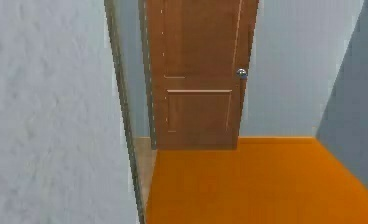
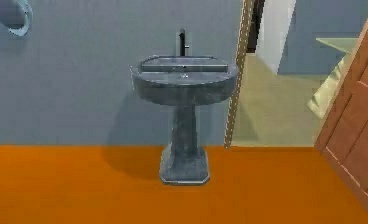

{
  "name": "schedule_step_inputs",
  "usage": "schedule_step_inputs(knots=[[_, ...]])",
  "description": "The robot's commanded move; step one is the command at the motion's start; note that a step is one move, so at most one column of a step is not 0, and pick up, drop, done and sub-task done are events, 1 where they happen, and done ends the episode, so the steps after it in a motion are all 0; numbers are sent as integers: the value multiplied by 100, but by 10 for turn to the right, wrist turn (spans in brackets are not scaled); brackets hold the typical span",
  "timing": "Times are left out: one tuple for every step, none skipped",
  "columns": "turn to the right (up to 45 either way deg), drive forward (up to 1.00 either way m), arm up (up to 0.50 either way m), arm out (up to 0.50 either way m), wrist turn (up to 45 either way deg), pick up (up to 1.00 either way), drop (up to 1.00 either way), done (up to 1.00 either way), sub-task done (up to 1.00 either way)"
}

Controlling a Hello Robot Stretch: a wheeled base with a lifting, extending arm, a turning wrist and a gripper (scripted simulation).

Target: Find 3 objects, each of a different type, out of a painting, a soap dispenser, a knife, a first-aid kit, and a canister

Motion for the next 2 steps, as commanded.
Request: schedule_step_inputs(knots=[[0,100,0,0,0,0,0,0,0],[60,0,0,0,0,0,0,0,0]])
